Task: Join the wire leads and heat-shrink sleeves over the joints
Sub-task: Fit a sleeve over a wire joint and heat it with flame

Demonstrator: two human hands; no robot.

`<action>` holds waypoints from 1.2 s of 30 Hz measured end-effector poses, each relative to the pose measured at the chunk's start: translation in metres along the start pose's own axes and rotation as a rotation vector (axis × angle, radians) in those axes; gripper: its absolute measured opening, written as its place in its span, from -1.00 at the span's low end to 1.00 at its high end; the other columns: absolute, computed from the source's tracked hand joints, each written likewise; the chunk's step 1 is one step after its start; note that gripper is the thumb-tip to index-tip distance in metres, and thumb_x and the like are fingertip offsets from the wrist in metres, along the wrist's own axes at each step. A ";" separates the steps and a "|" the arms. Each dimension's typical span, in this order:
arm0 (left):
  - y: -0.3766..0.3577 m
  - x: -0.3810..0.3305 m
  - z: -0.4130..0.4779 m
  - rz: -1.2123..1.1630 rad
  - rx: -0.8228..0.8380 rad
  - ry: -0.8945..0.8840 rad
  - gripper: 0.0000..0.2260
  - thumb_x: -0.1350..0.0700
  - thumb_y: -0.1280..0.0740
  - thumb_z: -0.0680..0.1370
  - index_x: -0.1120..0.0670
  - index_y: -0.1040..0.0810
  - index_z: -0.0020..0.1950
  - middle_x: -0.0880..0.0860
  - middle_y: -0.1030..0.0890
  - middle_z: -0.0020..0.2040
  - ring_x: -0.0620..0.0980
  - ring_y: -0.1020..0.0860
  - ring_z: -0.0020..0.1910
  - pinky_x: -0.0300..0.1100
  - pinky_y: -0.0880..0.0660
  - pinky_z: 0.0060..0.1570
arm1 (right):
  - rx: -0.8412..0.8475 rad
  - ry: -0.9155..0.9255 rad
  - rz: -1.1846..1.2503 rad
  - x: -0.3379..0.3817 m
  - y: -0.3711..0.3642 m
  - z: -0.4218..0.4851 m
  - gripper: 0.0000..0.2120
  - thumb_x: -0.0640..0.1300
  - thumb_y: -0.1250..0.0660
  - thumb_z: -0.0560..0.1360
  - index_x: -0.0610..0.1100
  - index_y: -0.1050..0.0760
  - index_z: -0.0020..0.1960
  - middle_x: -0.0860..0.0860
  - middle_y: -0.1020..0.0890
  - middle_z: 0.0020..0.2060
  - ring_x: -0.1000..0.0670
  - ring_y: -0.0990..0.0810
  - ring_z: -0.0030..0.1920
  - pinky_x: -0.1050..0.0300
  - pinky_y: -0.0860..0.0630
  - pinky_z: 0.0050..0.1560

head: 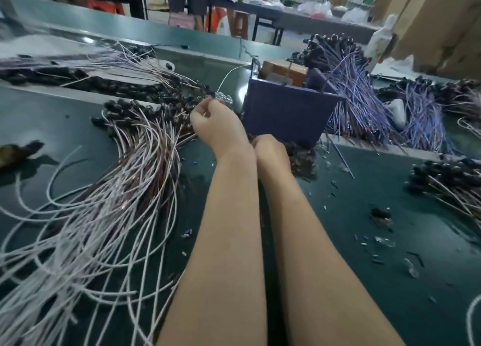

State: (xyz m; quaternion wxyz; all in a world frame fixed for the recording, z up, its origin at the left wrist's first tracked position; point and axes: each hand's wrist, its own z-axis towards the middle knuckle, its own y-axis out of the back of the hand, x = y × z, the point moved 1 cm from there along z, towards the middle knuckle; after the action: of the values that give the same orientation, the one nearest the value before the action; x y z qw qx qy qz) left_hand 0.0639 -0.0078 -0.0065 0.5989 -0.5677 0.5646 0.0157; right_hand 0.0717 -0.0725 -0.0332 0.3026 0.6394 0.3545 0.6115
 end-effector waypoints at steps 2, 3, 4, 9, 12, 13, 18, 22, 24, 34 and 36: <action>-0.003 0.001 -0.006 0.048 0.037 -0.035 -0.88 0.30 -0.09 0.57 0.16 -0.39 -0.03 0.09 -0.49 -0.17 -0.01 -0.39 -0.26 -0.11 -0.32 -0.15 | -0.025 0.032 0.171 -0.002 0.004 0.001 -0.91 -0.28 -0.24 0.45 -0.23 -0.48 -0.22 -0.13 -0.56 -0.22 -0.12 -0.46 -0.27 0.06 -0.45 -0.29; -0.004 0.000 -0.010 0.090 0.068 -0.063 -0.89 0.27 -0.11 0.57 0.15 -0.40 -0.09 0.07 -0.49 -0.23 0.00 -0.38 -0.29 -0.10 -0.33 -0.19 | -0.051 0.051 0.270 -0.003 0.009 0.001 -0.93 -0.24 -0.29 0.46 -0.21 -0.51 -0.19 -0.11 -0.60 -0.21 -0.12 -0.53 -0.21 0.02 -0.52 -0.19; -0.006 -0.001 -0.014 0.136 0.106 -0.095 -0.87 0.25 -0.14 0.57 0.13 -0.41 -0.17 0.05 -0.48 -0.30 -0.01 -0.37 -0.34 -0.12 -0.33 -0.25 | -0.077 0.067 0.362 -0.005 0.015 0.000 -0.94 -0.20 -0.32 0.47 -0.15 -0.52 -0.18 -0.06 -0.61 -0.23 -0.05 -0.57 -0.21 0.05 -0.55 -0.18; -0.024 -0.003 -0.036 0.611 0.442 -0.206 -0.64 0.06 -0.18 0.56 0.14 -0.46 -0.41 0.04 -0.49 -0.46 0.03 -0.45 -0.43 -0.10 -0.44 -0.31 | -0.159 0.178 0.998 -0.016 0.062 -0.001 -0.92 -0.25 -0.25 0.56 -0.13 -0.42 -0.10 -0.04 -0.57 -0.33 0.08 -0.56 -0.44 0.17 -0.54 -0.37; -0.035 0.001 -0.045 0.915 0.636 -0.139 -0.64 0.00 -0.18 0.58 0.15 -0.57 -0.30 0.00 -0.55 -0.46 -0.15 -0.47 -0.59 -0.35 -0.36 -0.48 | -0.286 0.198 1.214 -0.033 0.088 -0.001 -0.87 -0.30 -0.20 0.58 -0.13 -0.38 -0.12 -0.07 -0.63 -0.32 0.02 -0.59 -0.38 0.10 -0.58 -0.27; -0.038 0.003 -0.048 0.960 0.681 -0.097 -0.63 -0.03 -0.16 0.60 0.18 -0.59 -0.20 0.00 -0.56 -0.45 -0.20 -0.41 -0.68 -0.42 -0.27 -0.59 | -0.306 0.194 1.314 -0.040 0.093 -0.002 -0.86 -0.30 -0.18 0.59 -0.13 -0.37 -0.12 -0.05 -0.65 -0.36 0.02 -0.61 -0.39 0.13 -0.58 -0.28; -0.042 0.030 -0.058 0.772 0.733 0.158 -0.65 -0.05 -0.04 0.66 0.11 -0.47 -0.12 0.02 -0.52 -0.37 -0.13 -0.35 -0.57 -0.39 -0.24 -0.57 | -0.219 0.107 1.482 -0.066 0.097 0.000 -0.83 -0.27 -0.16 0.61 -0.25 -0.47 -0.10 -0.02 -0.67 -0.40 0.08 -0.65 -0.37 0.27 -0.58 -0.30; -0.037 0.043 -0.049 0.582 0.610 0.092 -0.79 0.08 -0.08 0.67 0.02 -0.42 -0.11 -0.01 -0.37 -0.32 -0.13 -0.28 -0.49 -0.34 -0.23 -0.54 | -0.086 -0.123 1.523 -0.075 0.092 0.003 -0.81 -0.28 -0.15 0.60 -0.25 -0.46 -0.15 -0.14 -0.65 -0.31 0.00 -0.63 -0.32 0.27 -0.57 -0.37; -0.035 0.044 -0.044 0.479 0.603 0.062 -0.78 0.13 -0.09 0.66 0.01 -0.46 -0.11 -0.03 -0.38 -0.30 -0.16 -0.28 -0.50 -0.35 -0.24 -0.54 | -0.047 -0.205 1.410 -0.079 0.091 0.004 -0.80 -0.26 -0.15 0.59 -0.24 -0.44 -0.18 -0.14 -0.63 -0.30 0.01 -0.59 -0.37 0.27 -0.54 -0.43; -0.039 0.032 -0.041 0.486 0.544 -0.173 -0.70 0.15 0.00 0.68 0.07 -0.34 -0.22 0.01 -0.43 -0.37 -0.14 -0.32 -0.52 -0.30 -0.27 -0.44 | 0.283 0.052 0.452 -0.067 0.100 -0.012 -0.70 -0.05 -0.27 0.58 -0.15 -0.48 -0.29 0.01 -0.54 -0.53 0.11 -0.45 -0.57 0.35 -0.38 -0.54; -0.039 0.029 -0.042 0.602 0.511 -0.287 -0.70 0.12 -0.02 0.68 0.06 -0.35 -0.23 -0.01 -0.42 -0.36 -0.08 -0.37 -0.43 -0.21 -0.33 -0.33 | 0.118 0.194 0.455 -0.060 0.111 -0.015 -0.78 -0.04 -0.30 0.56 -0.07 -0.51 -0.24 0.09 -0.53 -0.49 0.15 -0.44 -0.54 0.33 -0.40 -0.50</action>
State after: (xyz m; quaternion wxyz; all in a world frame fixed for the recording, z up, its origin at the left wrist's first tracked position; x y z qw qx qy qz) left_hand 0.0726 -0.0689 0.0111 0.7616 -0.2028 0.6019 0.1285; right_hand 0.0655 -0.1848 0.0248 0.0837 0.6575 0.2638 0.7008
